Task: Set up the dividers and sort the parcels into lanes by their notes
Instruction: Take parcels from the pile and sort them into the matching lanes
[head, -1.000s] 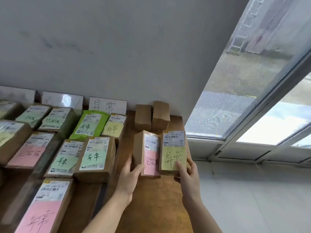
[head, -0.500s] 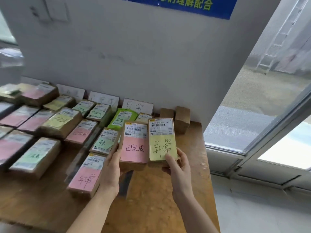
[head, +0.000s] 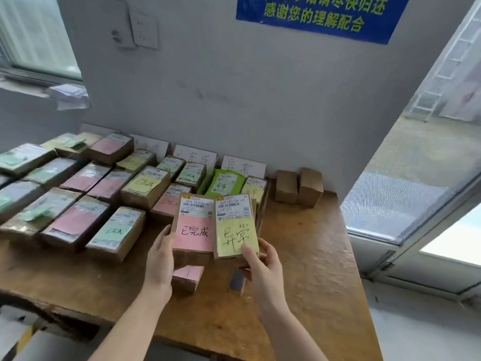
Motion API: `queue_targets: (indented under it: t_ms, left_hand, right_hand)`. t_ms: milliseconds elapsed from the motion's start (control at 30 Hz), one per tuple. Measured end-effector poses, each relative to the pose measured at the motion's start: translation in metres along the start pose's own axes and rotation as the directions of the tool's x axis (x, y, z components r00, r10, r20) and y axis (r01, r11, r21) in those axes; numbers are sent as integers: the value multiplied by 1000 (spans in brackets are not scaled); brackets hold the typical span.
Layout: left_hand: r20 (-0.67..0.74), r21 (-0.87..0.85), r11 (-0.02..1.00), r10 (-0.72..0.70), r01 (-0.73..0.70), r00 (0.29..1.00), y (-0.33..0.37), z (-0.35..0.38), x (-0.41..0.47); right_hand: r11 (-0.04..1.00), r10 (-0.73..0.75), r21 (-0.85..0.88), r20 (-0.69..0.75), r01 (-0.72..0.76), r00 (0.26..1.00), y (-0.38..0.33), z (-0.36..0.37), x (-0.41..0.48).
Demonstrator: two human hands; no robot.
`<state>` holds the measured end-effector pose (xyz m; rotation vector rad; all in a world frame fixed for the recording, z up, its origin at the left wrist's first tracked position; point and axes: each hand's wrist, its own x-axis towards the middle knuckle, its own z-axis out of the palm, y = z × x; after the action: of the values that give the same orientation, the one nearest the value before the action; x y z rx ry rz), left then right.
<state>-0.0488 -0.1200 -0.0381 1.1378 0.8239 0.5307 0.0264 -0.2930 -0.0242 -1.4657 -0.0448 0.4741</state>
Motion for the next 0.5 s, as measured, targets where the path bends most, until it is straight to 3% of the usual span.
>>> queue_targets:
  t_ms: [500]
  left_hand:
    - [247, 55, 997, -65, 53, 967, 6, -55, 24]
  right_hand:
    - [973, 229, 74, -379, -217, 896, 73, 43, -24]
